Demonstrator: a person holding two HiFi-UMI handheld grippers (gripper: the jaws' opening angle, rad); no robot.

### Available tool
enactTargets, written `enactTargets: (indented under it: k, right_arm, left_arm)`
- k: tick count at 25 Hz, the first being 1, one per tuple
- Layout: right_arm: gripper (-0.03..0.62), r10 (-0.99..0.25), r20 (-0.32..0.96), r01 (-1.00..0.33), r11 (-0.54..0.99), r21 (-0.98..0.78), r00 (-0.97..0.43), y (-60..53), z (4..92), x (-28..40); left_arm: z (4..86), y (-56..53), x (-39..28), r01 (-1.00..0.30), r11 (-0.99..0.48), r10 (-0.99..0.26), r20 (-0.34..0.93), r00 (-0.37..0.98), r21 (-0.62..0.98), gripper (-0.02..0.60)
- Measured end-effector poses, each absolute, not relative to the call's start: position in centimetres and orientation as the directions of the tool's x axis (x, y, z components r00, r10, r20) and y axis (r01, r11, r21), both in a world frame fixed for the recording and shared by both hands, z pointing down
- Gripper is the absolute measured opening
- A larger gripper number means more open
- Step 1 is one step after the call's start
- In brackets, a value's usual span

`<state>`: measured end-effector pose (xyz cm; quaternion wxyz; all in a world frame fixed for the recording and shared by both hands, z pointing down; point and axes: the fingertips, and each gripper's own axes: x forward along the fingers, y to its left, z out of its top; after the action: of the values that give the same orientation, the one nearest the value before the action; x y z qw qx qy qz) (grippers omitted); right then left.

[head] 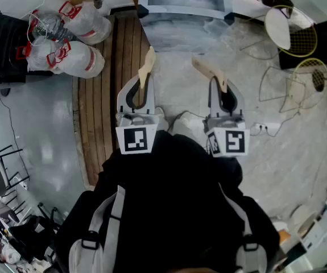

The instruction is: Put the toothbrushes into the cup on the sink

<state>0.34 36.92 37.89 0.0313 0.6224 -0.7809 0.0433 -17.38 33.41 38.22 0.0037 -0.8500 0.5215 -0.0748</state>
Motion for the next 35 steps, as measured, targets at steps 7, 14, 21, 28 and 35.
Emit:
enactTargets:
  k: [7, 14, 21, 28, 35]
  right_arm:
    - [0.044, -0.971, 0.068, -0.971, 0.224, -0.08, -0.229, 37.8, 36.7, 0.9]
    - [0.043, -0.973, 0.028, -0.971, 0.225, -0.086, -0.228, 39.1, 36.2, 3.6]
    - [0.043, -0.97, -0.015, -0.964, 0.241, -0.112, -0.241, 40.0, 35.8, 7.6]
    - [0.044, -0.964, -0.015, -0.957, 0.267, -0.115, -0.267, 40.4, 36.0, 9.3]
    - [0.044, -0.956, -0.021, -0.948, 0.291, -0.131, -0.291, 39.3, 36.5, 9.0]
  left_arm:
    - [37.5, 34.6, -16.5, -0.881, -0.464, -0.884, 0.122, 0.452, -0.096, 0.035]
    - [36.7, 36.0, -14.3, -0.871, -0.471, -0.881, 0.12, 0.457, -0.143, 0.035]
    - [35.6, 37.3, -10.4, -0.876, -0.455, -0.89, 0.102, 0.444, -0.156, 0.035]
    - [35.9, 38.0, -8.3, -0.874, -0.444, -0.896, 0.097, 0.434, -0.195, 0.035]
    - [37.3, 36.9, -7.5, -0.881, -0.442, -0.897, 0.089, 0.434, -0.166, 0.035]
